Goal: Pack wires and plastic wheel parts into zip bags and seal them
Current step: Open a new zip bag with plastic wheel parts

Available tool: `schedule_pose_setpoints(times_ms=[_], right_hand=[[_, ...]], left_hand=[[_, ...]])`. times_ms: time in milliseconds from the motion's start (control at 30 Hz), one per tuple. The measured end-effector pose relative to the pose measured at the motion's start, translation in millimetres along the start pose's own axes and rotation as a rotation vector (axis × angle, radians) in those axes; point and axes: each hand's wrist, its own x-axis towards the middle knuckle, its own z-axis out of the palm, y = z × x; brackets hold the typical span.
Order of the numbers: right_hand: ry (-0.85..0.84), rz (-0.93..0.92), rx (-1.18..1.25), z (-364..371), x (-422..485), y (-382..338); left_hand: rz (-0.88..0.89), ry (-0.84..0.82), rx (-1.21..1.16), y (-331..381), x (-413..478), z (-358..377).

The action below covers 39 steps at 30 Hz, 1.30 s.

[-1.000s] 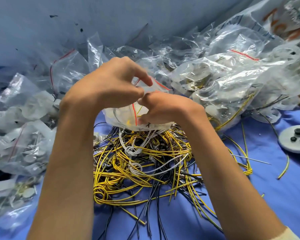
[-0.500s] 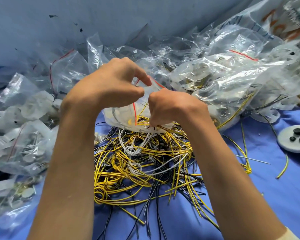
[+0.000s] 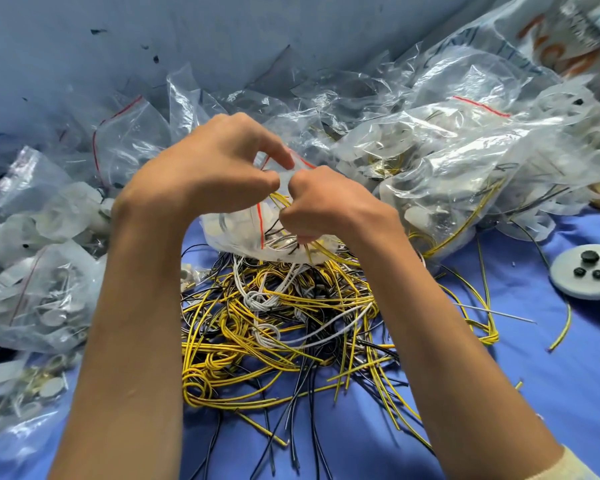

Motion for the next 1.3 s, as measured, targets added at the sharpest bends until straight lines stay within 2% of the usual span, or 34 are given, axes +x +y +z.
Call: schedule_pose_setpoints(times_ms=[200, 367, 467, 700, 967, 1133, 1233, 1300], right_hand=[[0.105, -0.089, 0.035, 20, 13, -3], [-0.12, -0.172, -0.121, 19, 12, -4], [-0.191, -0.18, -0.186, 6, 9, -1], [-0.299, -0.062, -0.296, -2, 2, 3], [-0.238, -0.092, -0.229, 2, 3, 5], [0.01, -0.154, -0.053, -2, 6, 4], [0.153, -0.266, 0.067, 5, 11, 1], [0.178, -0.316, 0.089, 12, 14, -2]], left_hand=[[0.012, 0.023, 0.013, 0, 1, 1], [0.007, 0.017, 0.001, 0, 0, 1], [0.009, 0.011, -0.004, -2, 2, 1], [0.019, 0.027, 0.058, -5, 7, 8], [0.063, -0.122, 0.144, -7, 11, 20], [0.053, -0.192, 0.077, -11, 10, 16], [0.103, -0.162, 0.045, -10, 8, 15], [0.128, -0.119, 0.046, -10, 8, 14]])
